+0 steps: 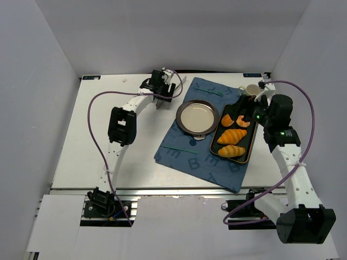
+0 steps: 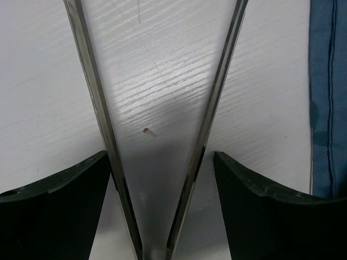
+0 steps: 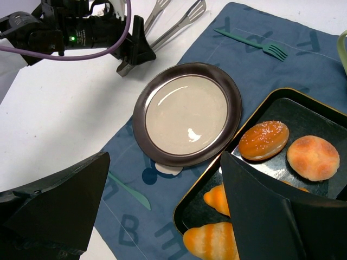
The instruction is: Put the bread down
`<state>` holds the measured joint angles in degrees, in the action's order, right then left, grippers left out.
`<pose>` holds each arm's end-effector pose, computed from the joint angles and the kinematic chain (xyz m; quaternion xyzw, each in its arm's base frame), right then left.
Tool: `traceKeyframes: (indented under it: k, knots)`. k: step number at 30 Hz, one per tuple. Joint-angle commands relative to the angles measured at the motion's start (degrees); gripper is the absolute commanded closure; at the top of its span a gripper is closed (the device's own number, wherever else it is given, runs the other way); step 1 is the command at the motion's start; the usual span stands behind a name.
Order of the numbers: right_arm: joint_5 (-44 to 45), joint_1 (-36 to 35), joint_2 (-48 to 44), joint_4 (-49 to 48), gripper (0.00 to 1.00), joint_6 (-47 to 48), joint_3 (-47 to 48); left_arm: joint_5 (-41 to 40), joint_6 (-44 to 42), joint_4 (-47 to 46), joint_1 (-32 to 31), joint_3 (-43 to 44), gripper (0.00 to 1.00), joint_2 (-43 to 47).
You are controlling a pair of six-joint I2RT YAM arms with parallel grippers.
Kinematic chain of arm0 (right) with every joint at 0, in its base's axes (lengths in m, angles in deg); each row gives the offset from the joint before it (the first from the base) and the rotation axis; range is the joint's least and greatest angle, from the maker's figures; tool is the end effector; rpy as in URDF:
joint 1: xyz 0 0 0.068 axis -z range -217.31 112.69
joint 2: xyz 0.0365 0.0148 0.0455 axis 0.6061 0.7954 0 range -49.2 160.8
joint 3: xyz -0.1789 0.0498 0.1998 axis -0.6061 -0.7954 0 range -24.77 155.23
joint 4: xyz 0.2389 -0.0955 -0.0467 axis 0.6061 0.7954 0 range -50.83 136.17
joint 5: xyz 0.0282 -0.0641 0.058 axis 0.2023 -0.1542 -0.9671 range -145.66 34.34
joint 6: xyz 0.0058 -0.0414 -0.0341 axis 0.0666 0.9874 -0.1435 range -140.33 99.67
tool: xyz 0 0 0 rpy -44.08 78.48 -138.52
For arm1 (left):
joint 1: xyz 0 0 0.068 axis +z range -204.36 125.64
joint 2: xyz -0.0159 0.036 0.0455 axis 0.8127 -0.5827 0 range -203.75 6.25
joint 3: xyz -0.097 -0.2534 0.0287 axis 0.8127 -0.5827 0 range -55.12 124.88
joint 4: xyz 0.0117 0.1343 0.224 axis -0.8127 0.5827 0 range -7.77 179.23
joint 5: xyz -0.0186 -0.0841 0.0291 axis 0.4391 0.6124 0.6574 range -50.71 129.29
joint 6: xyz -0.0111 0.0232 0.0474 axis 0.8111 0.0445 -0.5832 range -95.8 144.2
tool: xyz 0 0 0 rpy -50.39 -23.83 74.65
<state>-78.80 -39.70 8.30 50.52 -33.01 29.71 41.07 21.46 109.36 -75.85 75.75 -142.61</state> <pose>0.2287 0.0235 0.3566 -0.0530 0.7819 0.2359 0.5746 0.5345 -0.2117 0.1539 0.1997 0.9023 -0.0763 0.3742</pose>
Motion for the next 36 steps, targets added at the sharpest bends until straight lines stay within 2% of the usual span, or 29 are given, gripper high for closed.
traceKeyframes:
  k: [1, 2, 6, 16, 27, 36]
  knots:
    - [-1.1, -0.3, -0.2, -2.8, 0.11, -0.1, 0.0, -1.0, 0.7, -0.4, 0.0, 1.3, 0.14, -0.3]
    - [-1.0, -0.3, -0.1, -2.8, 0.11, -0.1, -0.2, -0.9, 0.5, -0.5, 0.0, 1.1, 0.19, -0.3]
    - [-1.1, -0.3, -0.1, -2.8, 0.11, -0.1, -0.2, -3.4, 0.0, -0.5, 0.0, 0.9, 0.3, -0.1]
    - [-1.4, -0.3, 0.1, -3.4, 0.11, -0.4, -0.9, -6.0, -2.2, -2.0, -0.1, -2.7, 0.47, 5.1]
    - [-1.6, -0.3, -0.1, -3.5, 0.11, -0.8, -1.0, -7.6, -4.5, 1.3, 0.0, -1.4, 0.47, 14.1]
    - [-1.8, -0.3, -2.4, -3.4, 0.11, -2.0, -1.5, -3.4, -5.4, 8.7, 0.0, -2.4, 0.44, 28.6]
